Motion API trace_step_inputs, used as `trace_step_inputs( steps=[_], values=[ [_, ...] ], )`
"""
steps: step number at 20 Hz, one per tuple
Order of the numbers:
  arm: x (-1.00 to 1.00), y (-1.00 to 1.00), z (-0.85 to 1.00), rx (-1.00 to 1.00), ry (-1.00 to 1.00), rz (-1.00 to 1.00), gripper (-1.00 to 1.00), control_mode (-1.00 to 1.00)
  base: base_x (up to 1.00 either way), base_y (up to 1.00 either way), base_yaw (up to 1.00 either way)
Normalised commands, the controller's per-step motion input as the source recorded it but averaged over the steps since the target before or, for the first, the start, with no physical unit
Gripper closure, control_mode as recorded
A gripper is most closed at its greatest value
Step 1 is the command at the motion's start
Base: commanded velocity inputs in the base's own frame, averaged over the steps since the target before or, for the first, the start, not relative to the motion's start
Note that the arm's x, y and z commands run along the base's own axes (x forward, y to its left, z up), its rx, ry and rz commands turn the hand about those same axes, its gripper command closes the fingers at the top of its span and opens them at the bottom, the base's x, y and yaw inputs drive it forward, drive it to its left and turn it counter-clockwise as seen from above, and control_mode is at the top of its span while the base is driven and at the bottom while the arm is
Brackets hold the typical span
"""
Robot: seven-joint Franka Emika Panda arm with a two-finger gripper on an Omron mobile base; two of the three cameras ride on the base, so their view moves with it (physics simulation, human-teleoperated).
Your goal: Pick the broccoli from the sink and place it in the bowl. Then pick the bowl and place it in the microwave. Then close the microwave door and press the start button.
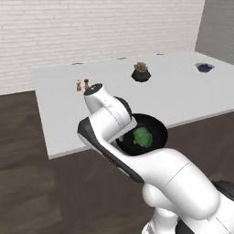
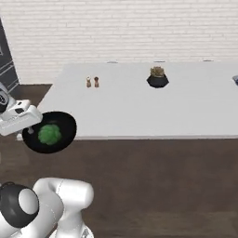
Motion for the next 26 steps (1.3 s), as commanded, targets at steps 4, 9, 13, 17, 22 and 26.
trace_step_inputs(
  steps=[4, 9, 13, 17, 22, 26],
  values=[
    [0.00, 0.00, 0.00, 0.00, 0.00, 0.00, 1.00, 1.00, 0.00, -0.38, -0.83],
    [0.00, 0.00, 0.00, 0.00, 0.00, 0.00, 1.00, 1.00, 0.08, -0.41, -0.79],
    [0.00, 0.00, 0.00, 0.00, 0.00, 0.00, 1.00, 1.00, 0.26, -0.47, -0.74],
    [0.00, 0.00, 0.00, 0.00, 0.00, 0.00, 1.00, 1.00, 0.52, -0.52, -0.65],
    [0.00, 0.00, 0.00, 0.00, 0.00, 0.00, 1.00, 1.00, 0.74, -0.46, -0.59],
    [0.00, 0.00, 0.00, 0.00, 0.00, 0.00, 1.00, 1.00, 0.98, -0.24, -0.53]
  ],
)
